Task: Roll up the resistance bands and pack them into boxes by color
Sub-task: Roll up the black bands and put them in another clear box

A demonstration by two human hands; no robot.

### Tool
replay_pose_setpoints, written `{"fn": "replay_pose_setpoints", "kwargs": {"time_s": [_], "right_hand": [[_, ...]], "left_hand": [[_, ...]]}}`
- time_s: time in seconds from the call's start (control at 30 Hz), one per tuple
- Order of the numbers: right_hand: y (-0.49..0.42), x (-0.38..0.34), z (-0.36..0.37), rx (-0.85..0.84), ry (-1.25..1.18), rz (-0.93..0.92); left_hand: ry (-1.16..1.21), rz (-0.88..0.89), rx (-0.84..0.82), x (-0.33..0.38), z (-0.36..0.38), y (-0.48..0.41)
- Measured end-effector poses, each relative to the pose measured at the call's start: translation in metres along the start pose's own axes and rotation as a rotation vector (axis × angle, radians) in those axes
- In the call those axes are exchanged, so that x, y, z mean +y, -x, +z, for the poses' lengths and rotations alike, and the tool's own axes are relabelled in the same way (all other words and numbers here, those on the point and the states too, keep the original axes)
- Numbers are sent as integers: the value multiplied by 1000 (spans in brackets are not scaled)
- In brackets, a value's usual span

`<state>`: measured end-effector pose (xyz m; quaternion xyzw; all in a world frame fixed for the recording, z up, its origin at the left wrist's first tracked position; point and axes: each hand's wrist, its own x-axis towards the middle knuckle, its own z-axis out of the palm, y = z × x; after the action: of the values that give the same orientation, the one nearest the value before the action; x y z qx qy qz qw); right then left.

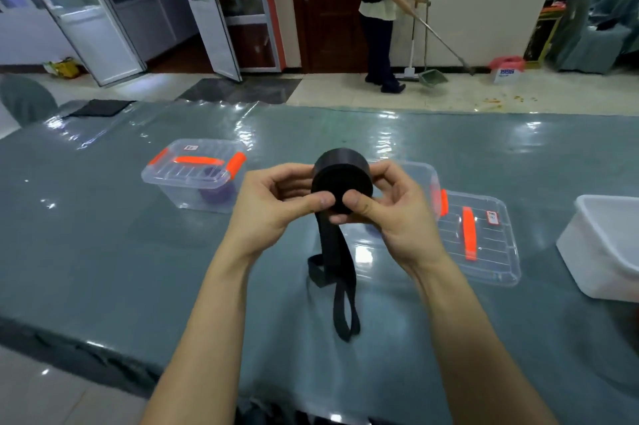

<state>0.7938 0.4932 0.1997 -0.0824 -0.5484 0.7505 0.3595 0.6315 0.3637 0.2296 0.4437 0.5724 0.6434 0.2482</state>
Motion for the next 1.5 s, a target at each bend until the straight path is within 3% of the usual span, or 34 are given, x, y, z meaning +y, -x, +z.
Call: {"fn": "replay_pose_setpoints", "kwargs": {"time_s": [0.13,0.4,0.57,0.67,0.8,0.9,1.1,1.23,1.4,1.5], "right_hand": [[-5,7,-6,-72,340,114],[-11,34,20,80,129,96],[-18,30,2,16,478,210],[-15,37,-3,72,487,184],[-9,45,-1,192,434,155],[-10,43,5,253,370,134],[-22,21,30,255,183,7],[-28,16,38,272,239,-38],[-23,22,37,221,263,-43],[-22,21,34,197,265,-1]], "left_hand": [[-83,-97,-73,-13,-22,9],[32,-202,-108,-38,-38,-3],[-130,-215,-133,-50,-52,-17],[-242,-207,-238,-55,-51,-25],[-77,-236,-343,-62,-54,-33],[-55,-181,-284,-60,-57,-40],[-37,150,-199,-29,-56,-59],[49,93,-211,-30,-55,-61],[-74,217,-199,-31,-65,-60],[-59,121,-283,-34,-67,-63]]}}
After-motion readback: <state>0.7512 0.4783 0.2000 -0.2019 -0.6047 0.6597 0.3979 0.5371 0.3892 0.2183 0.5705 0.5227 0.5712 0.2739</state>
